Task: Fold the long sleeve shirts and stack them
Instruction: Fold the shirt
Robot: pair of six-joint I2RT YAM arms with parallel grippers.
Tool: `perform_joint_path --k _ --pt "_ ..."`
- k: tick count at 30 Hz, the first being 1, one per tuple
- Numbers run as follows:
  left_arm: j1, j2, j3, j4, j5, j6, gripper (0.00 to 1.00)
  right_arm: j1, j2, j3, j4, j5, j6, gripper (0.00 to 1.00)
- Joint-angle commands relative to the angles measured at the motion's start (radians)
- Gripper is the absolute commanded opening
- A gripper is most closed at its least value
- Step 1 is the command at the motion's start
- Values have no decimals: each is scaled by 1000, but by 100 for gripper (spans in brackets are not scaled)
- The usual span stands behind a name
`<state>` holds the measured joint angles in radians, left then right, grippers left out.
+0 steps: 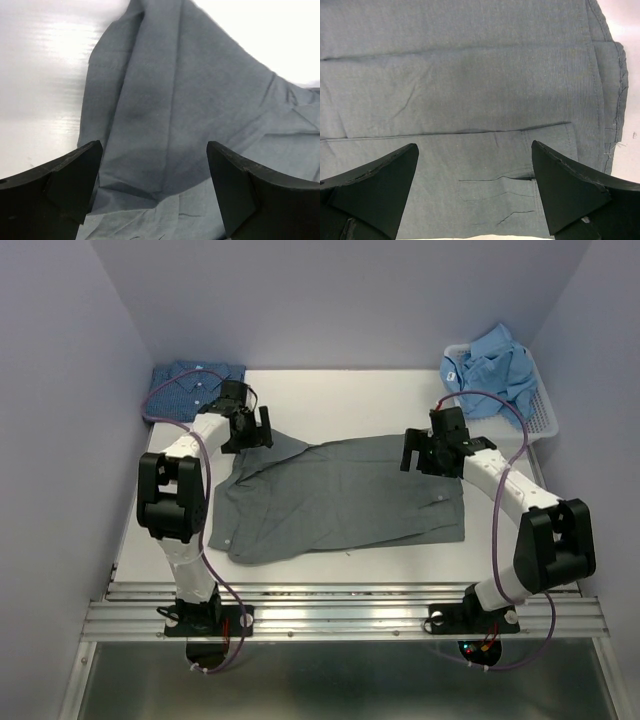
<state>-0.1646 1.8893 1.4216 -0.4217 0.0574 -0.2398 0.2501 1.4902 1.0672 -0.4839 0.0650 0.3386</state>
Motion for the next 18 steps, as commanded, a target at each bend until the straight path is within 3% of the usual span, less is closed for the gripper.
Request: perform_joint_path --k 1,5,12,18 --pt "-27 -65 -6 57 68 75 99 3 22 48 1 18 -38 100" --pt "-52 -99 -64 38 64 56 99 3 31 48 2 15 -49 100" --pt "-59 -190 -191 -51 -129 4 99 3 45 46 1 4 -66 100" --pt "-65 -109 -143 -66 -211 -4 99 3 51 46 2 2 -69 100"
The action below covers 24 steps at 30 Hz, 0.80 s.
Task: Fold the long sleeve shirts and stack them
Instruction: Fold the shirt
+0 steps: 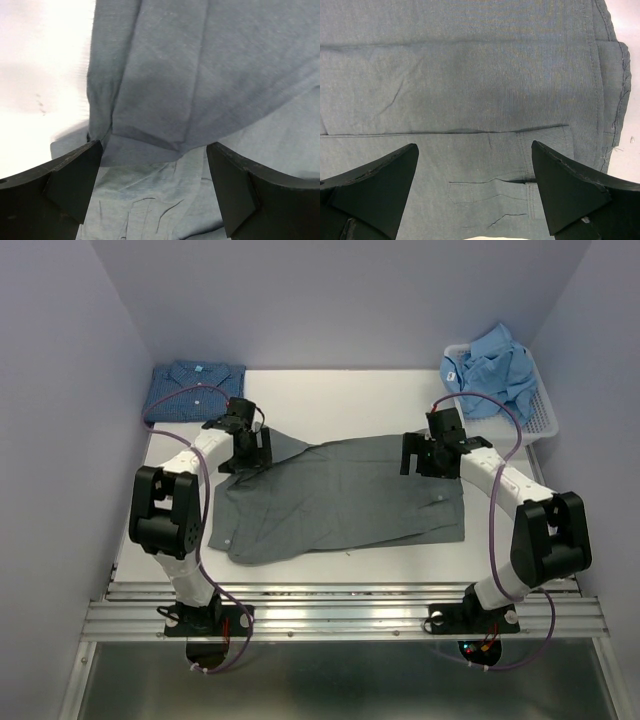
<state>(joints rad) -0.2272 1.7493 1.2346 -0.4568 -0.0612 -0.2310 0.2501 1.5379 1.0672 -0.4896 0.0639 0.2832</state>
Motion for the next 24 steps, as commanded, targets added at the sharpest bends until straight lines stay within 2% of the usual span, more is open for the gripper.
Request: perform_joint_path --k 1,2,4,5,6,7,11,13,16,20,24 --pt "-3 41 55 -33 -92 -10 98 3 5 48 6 5 -15 100" --pt "-3 45 65 -34 -88 -4 95 3 2 48 6 16 -15 100" --pt "-4 42 66 -37 -65 5 73 3 1 48 6 31 -10 100" --pt "-6 26 56 -37 -65 13 59 3 -1 47 6 37 -4 100" --pt "-6 15 36 -36 -74 13 22 3 -2 46 8 57 2 100" --pt "-6 -8 26 -37 -81 13 0 3 -4 48 6 63 7 100" --pt "-8 -68 26 -48 -83 1 0 -34 14 71 8 149 105 100" --pt "-12 -105 54 -54 -77 -7 0 -45 68 132 11 203 137 100" --pt "-20 -120 103 -75 -49 13 0 -45 148 264 11 201 137 100" --pt "-47 -56 189 -161 -94 35 0 -45 318 404 5 247 132 100" --pt "-72 28 310 -272 -210 48 0 -45 438 522 9 323 132 100"
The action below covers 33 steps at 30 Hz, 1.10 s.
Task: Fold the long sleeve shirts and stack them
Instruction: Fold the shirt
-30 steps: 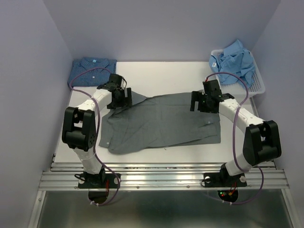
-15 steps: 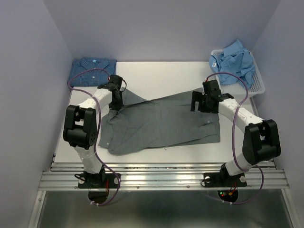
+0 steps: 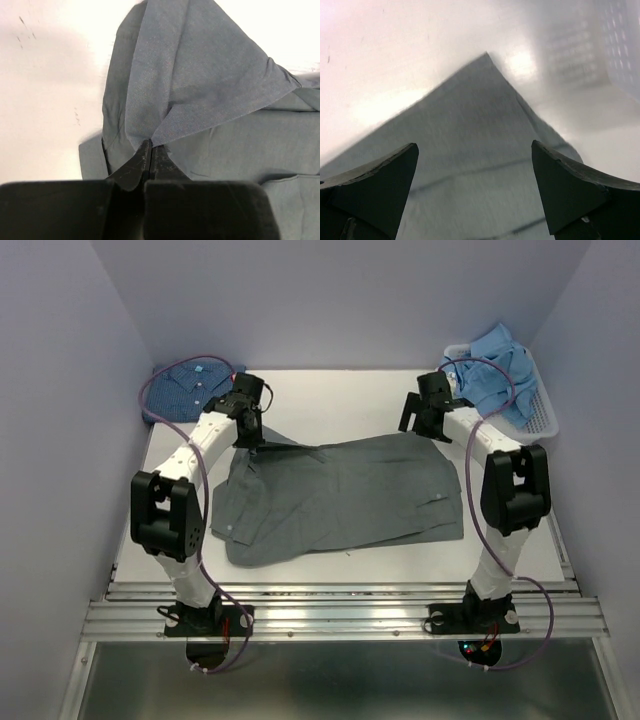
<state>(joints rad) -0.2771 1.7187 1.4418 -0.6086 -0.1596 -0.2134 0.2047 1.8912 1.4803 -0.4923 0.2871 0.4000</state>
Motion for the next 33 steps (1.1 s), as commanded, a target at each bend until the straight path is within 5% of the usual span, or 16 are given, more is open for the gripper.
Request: perform_joint_path --k 1,9,16,19,24,28,33 --pt "-24 68 118 -128 -116 35 0 1 110 135 11 106 13 100" --pt "-28 148 250 -213 -173 57 0 1 325 340 17 142 2 100" --pt "-31 142 227 -240 -181 46 0 1 376 341 40 144 -19 99" --pt "-36 131 204 -244 -179 39 0 1 397 351 54 138 -38 88" --pt "-47 136 195 -255 -176 23 0 1 433 364 58 149 -58 55" --pt "-65 133 192 -257 -172 14 0 1 447 364 78 144 -102 43" --pt "-71 134 195 -275 -175 -4 0 1 431 357 87 144 -145 5"
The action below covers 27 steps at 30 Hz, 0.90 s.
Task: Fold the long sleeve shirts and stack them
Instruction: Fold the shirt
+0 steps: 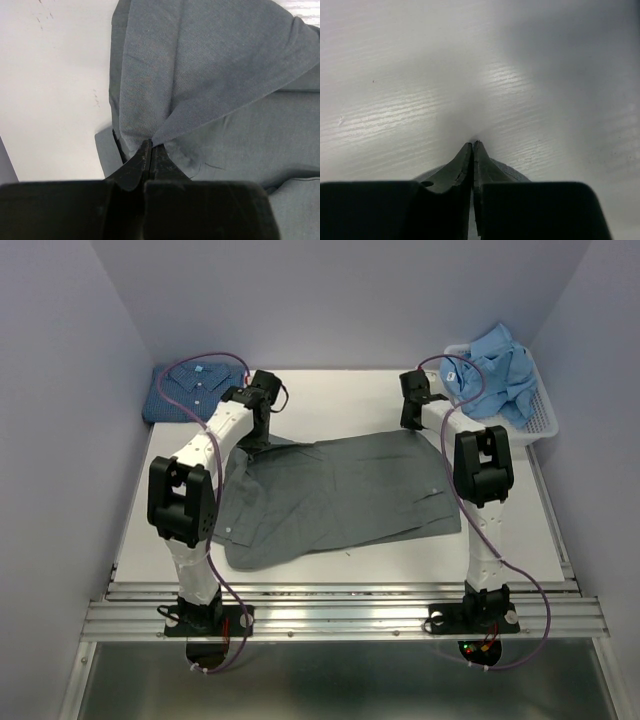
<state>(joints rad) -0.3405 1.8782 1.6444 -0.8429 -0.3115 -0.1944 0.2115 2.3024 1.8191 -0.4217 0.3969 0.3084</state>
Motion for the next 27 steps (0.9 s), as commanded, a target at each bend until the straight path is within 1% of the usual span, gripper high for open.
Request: perform_joint_path --k 1,3,4,6,7,8,10,12,13,15,20,23,24,27 --pt "-8 -30 -9 -45 -24 -33 0 -6 -1 10 27 34 -60 1" --pt "-15 -43 -15 -59 -26 -46 0 -6 -38 -18 55 34 -84 1" --pt "-20 -54 -33 -74 -26 -57 0 -6 -63 -64 78 20 -95 1" --pt "-35 -96 -57 -105 -20 -102 0 -6 -153 -124 159 -13 -123 1" --pt "-44 -131 -90 -117 -18 -117 0 -6 -187 -156 184 -57 -129 1" --pt "-67 -146 -104 -160 -24 -160 0 -6 -251 -222 228 -82 -137 1" --pt "-94 -187 -136 -205 -49 -232 0 -6 -313 -321 283 -150 -138 1" --pt "-117 -214 -165 -254 -40 -264 0 -6 -387 -381 299 -188 -129 1" --pt "-141 -238 -194 -266 -38 -278 0 -6 -411 -412 319 -197 -124 1" --pt "-155 -267 -221 -282 -38 -300 0 -6 -449 -492 334 -207 -118 1" --pt "-169 -373 -230 -282 109 -327 0 -6 -559 -604 343 -208 -65 1" --pt "-175 -435 -296 -282 150 -321 0 -6 -644 -682 360 -251 -37 1" --pt "-175 -450 -351 -282 172 -324 0 -6 -667 -701 360 -254 -29 1" --pt "-176 -498 -434 -280 210 -335 0 -6 -754 -771 345 -251 18 1"
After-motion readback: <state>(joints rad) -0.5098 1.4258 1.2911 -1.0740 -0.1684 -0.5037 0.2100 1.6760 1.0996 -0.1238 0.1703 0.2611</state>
